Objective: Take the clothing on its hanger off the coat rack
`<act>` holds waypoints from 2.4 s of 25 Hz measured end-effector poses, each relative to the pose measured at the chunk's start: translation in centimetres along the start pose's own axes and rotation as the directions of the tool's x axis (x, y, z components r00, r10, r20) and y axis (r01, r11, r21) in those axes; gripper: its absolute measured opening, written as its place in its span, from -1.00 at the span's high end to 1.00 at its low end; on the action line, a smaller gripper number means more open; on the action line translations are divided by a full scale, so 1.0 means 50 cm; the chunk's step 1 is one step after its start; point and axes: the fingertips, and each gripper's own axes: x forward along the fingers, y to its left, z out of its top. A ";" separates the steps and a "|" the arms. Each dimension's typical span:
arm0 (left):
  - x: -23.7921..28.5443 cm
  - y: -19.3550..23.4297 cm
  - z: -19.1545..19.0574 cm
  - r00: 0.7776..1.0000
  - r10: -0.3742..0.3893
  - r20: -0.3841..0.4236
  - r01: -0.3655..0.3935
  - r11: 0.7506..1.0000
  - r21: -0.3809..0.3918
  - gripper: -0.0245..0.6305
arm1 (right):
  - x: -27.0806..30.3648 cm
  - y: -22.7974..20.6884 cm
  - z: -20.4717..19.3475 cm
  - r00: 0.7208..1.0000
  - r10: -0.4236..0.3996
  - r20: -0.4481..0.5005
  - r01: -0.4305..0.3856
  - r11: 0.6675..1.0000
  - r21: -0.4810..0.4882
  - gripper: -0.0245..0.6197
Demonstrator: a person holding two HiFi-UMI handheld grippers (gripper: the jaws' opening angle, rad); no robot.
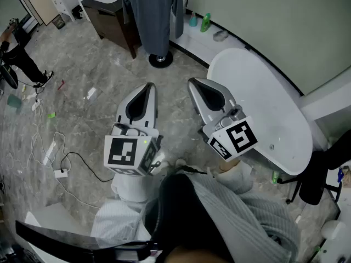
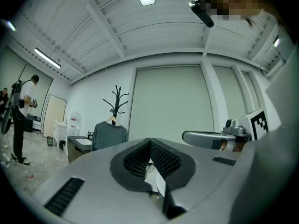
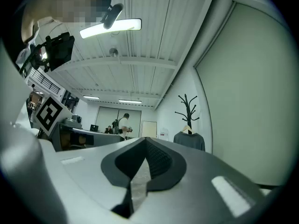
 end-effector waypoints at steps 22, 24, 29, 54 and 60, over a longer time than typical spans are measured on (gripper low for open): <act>0.040 0.052 -0.054 0.996 0.088 -0.017 -0.088 0.996 -0.027 0.91 | 0.026 -0.071 -0.063 1.000 -0.021 -0.004 0.021 0.999 0.032 0.91; 0.093 0.084 -0.061 0.995 0.100 -0.024 -0.101 0.994 -0.040 0.91 | 0.068 -0.113 -0.082 1.000 -0.019 -0.003 0.019 0.999 0.041 0.91; 0.229 0.214 -0.079 0.995 0.098 -0.033 -0.099 0.995 -0.031 0.91 | 0.232 -0.196 -0.129 1.000 -0.015 -0.001 0.015 0.999 0.045 0.91; 0.963 0.885 -0.099 0.995 -0.026 -0.092 0.023 0.999 -0.033 0.91 | 1.084 -0.660 -0.298 0.986 -0.152 -0.064 0.152 0.988 -0.017 0.91; 1.199 0.967 -0.044 0.998 -0.043 -0.049 0.044 0.999 0.021 0.91 | 1.225 -0.857 -0.268 0.981 -0.194 -0.022 0.192 0.978 -0.076 0.91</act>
